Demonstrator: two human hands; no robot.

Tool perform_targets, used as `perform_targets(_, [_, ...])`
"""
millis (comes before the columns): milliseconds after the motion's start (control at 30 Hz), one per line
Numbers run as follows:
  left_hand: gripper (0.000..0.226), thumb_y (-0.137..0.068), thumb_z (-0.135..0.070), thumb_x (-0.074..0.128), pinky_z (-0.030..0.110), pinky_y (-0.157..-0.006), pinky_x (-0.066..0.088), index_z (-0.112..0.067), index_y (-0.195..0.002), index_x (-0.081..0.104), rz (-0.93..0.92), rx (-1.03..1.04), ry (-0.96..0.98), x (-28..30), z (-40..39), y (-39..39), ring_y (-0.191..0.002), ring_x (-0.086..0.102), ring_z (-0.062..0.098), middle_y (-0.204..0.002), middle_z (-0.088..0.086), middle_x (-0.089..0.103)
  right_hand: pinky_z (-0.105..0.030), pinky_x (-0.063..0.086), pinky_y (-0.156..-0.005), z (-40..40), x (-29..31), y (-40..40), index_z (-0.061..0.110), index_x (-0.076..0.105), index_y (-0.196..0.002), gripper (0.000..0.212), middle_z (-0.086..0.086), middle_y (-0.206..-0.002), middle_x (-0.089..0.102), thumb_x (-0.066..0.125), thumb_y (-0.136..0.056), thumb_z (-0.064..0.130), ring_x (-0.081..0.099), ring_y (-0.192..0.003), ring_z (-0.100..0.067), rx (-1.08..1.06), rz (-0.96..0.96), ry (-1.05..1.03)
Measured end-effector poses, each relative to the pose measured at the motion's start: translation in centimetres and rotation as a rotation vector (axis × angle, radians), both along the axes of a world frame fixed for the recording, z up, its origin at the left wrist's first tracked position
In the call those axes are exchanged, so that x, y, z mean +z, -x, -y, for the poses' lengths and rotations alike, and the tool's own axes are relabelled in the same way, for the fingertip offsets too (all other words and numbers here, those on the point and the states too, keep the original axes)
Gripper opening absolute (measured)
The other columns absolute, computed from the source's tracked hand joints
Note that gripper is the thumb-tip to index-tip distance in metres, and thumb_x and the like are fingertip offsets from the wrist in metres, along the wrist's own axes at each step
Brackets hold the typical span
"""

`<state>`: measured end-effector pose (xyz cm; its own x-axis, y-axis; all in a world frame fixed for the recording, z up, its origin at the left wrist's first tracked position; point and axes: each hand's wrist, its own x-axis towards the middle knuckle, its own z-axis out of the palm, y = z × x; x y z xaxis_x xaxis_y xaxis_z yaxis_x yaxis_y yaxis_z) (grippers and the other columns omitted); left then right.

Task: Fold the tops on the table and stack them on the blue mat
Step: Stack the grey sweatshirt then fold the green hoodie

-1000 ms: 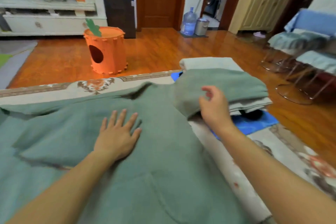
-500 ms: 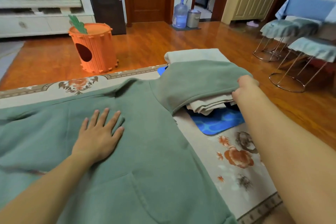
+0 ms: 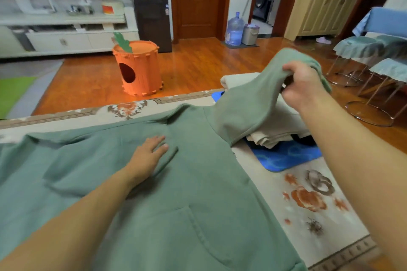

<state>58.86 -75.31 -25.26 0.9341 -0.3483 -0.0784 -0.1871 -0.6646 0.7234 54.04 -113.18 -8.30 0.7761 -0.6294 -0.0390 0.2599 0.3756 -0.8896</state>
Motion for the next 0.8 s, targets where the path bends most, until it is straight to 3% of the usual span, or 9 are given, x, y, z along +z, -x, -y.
perform_targets(100, [0.035, -0.105, -0.025, 0.052, 0.034, -0.114, 0.035, -0.023, -0.14, 0.054, -0.15, 0.234, 0.618, 3.7, -3.6, 2.2, -0.131, 0.052, 0.018, -0.146, 0.003, 0.055, -0.046, 0.056, -0.084, -8.2, 1.1, -0.3, 0.006, 0.064, -0.107, 0.027, -0.016, -0.102, 0.06, 0.063, -0.08, 0.006, 0.059, -0.093, -0.029, 0.207, -0.001, 0.457])
perform_targets(200, [0.049, -0.101, -0.04, 0.052, 0.056, -0.108, 0.043, -0.016, -0.144, 0.048, -0.462, 0.443, 1.161, 5.5, -9.3, 4.7, -0.118, 0.064, 0.039, -0.135, 0.016, 0.06, -0.043, 0.05, -0.09, -17.7, -3.5, 1.0, 0.01, 0.068, -0.111, 0.025, -0.014, -0.108, 0.069, 0.061, -0.088, 0.017, 0.062, -0.099, -0.025, 0.412, -0.157, 1.134])
perform_targets(267, [0.062, -0.096, -0.056, 0.051, 0.066, -0.106, 0.04, -0.017, -0.145, 0.046, -0.634, 0.498, 1.281, 5.1, -13.3, 6.4, -0.118, 0.063, 0.047, -0.133, 0.024, 0.06, -0.039, 0.049, -0.088, -22.5, -8.8, 3.1, 0.015, 0.063, -0.12, 0.037, -0.014, -0.109, 0.066, 0.056, -0.086, 0.03, 0.059, -0.097, -0.024, 0.722, -0.12, 1.579])
perform_targets(367, [0.056, -0.094, -0.062, 0.05, 0.059, -0.101, 0.045, -0.015, -0.124, 0.056, -0.708, 0.64, 1.201, 3.4, -16.2, 7.9, -0.108, 0.065, 0.039, -0.117, 0.022, 0.063, -0.037, 0.039, -0.107, -24.0, -15.0, 5.3, 0.018, 0.036, -0.153, 0.075, -0.01, -0.133, 0.053, 0.058, -0.081, 0.022, 0.048, -0.119, -0.026, 1.003, -0.167, 1.858])
perform_targets(500, [0.018, -0.094, -0.019, 0.067, 0.05, -0.096, 0.053, -0.016, -0.111, 0.063, -0.575, 0.694, 0.953, 2.8, -15.1, 8.7, -0.1, 0.066, 0.033, -0.11, 0.015, 0.067, -0.046, 0.038, -0.11, -19.7, -17.5, 4.3, 0.012, 0.055, -0.14, 0.075, -0.016, -0.136, 0.055, 0.049, -0.065, 0.01, 0.051, -0.126, -0.04, 0.466, -0.188, 1.877])
perform_targets(567, [0.04, -0.089, -0.005, 0.072, 0.047, -0.093, 0.056, -0.013, -0.127, 0.062, -0.482, 0.672, 0.745, 2.5, -14.3, 8.3, -0.101, 0.069, 0.033, -0.114, 0.016, 0.069, -0.048, 0.028, -0.117, -16.8, -17.0, 3.0, 0.015, 0.042, -0.15, 0.082, -0.015, -0.152, 0.04, 0.053, -0.07, 0.009, 0.036, -0.139, -0.042, 0.406, -0.441, 1.995])
perform_targets(667, [0.039, -0.087, 0.005, 0.068, 0.038, -0.071, 0.062, -0.012, -0.121, 0.064, -0.387, 0.667, 0.676, 3.8, -14.0, 7.4, -0.081, 0.071, 0.03, -0.101, 0.019, 0.071, -0.047, 0.016, -0.122, -13.5, -16.3, 1.4, 0.022, 0.014, -0.16, 0.088, -0.005, -0.165, 0.015, 0.053, -0.082, 0.015, 0.014, -0.151, -0.036, 0.454, -0.761, 2.071])
perform_targets(733, [0.034, -0.089, 0.009, 0.063, 0.03, -0.058, 0.059, -0.012, -0.115, 0.064, -0.369, 0.653, 0.708, 4.5, -14.3, 6.8, -0.07, 0.067, 0.025, -0.093, 0.018, 0.07, -0.044, 0.022, -0.119, -12.1, -16.6, 0.9, 0.024, 0.015, -0.16, 0.081, -0.002, -0.164, 0.022, 0.048, -0.086, 0.015, 0.023, -0.147, -0.033, 0.451, -0.822, 2.103])
perform_targets(800, [0.033, -0.086, 0.009, 0.063, 0.027, -0.057, 0.054, -0.012, -0.111, 0.067, -0.279, 0.591, 0.43, 4.0, -15.2, 6.6, -0.067, 0.063, 0.024, -0.088, 0.015, 0.068, -0.044, 0.032, -0.111, -11.0, -17.0, 0.5, 0.028, 0.027, -0.156, 0.071, 0.0, -0.156, 0.037, 0.044, -0.088, 0.015, 0.037, -0.136, -0.03, 0.457, -0.847, 2.153])
